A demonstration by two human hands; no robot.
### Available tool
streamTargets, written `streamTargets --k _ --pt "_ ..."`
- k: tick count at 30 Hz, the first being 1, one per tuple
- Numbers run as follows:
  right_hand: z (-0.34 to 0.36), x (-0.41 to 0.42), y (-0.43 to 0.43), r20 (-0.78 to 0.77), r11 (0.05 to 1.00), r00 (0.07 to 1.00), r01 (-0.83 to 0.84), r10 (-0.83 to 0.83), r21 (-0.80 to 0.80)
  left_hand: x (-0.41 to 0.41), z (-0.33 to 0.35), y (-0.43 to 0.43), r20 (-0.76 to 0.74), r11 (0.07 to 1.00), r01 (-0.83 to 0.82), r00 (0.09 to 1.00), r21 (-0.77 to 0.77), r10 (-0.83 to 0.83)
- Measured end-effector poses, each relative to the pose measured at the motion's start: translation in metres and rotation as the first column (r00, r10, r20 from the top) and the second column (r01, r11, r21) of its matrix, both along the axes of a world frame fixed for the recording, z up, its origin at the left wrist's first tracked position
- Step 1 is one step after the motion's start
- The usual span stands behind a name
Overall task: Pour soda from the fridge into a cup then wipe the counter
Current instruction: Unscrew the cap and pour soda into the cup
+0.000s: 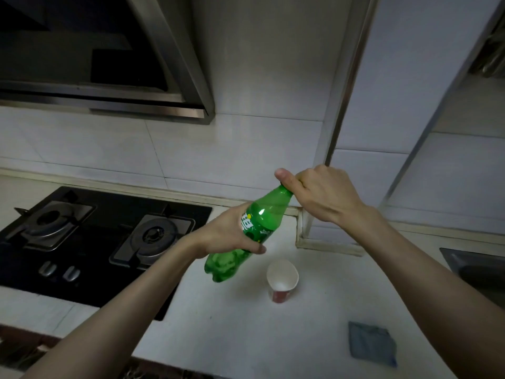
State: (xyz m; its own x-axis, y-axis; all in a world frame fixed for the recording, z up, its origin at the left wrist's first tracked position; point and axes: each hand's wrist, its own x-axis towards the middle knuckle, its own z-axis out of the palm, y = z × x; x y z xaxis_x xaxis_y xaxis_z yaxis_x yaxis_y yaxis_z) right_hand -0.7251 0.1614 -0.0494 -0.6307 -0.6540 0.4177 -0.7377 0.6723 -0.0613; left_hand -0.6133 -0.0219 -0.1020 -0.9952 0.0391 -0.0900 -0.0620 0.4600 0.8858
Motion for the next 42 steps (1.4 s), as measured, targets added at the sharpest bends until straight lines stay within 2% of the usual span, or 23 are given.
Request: streamTargets --k 3,6,11,15,20,25,30,33,38,42 --pt "0.001 0.002 0.001 0.025 0.997 1.000 0.014 -0.012 -0.080 -0.004 0.001 -0.005 -0.031 0.996 -0.022 0.999 -0.081 0.020" --pt "0.006 0.003 0.004 0.065 0.995 0.997 -0.041 0.048 -0.094 -0.004 0.002 -0.005 -0.040 0.991 -0.027 0.999 -0.131 0.022" --pt "0.012 0.000 0.016 0.322 0.968 0.915 -0.209 0.243 -0.136 0.000 -0.006 -0.007 -0.036 0.975 -0.048 0.999 -0.215 0.041" --pt "0.013 0.005 0.016 0.446 0.956 0.866 -0.110 0.227 -0.273 0.003 -0.011 -0.003 -0.027 0.978 -0.033 0.999 -0.206 0.028" --pt "0.004 -0.003 0.012 0.405 0.969 0.892 -0.120 0.201 -0.216 0.005 -0.014 0.000 -0.008 0.978 -0.025 1.000 -0.208 0.024" --pt "0.000 -0.006 0.021 0.543 0.946 0.775 -0.249 0.322 -0.205 0.006 -0.023 0.000 0.027 0.969 -0.038 0.999 -0.245 0.045" --pt "-0.015 -0.005 0.020 0.522 0.963 0.817 -0.144 0.245 -0.227 0.008 -0.034 0.003 0.059 0.967 -0.030 0.997 -0.252 0.046" --pt "-0.015 -0.003 0.025 0.614 0.948 0.727 -0.179 0.308 -0.264 0.011 -0.040 0.004 0.083 0.969 -0.029 0.995 -0.247 0.051" --pt "-0.031 -0.002 0.031 0.658 0.914 0.638 -0.223 0.400 -0.340 0.016 -0.048 0.005 0.151 0.978 0.003 0.988 -0.210 0.030" --pt "-0.051 -0.005 0.040 0.705 0.901 0.571 -0.171 0.421 -0.399 0.021 -0.063 0.003 0.208 0.971 0.003 0.977 -0.240 0.048"
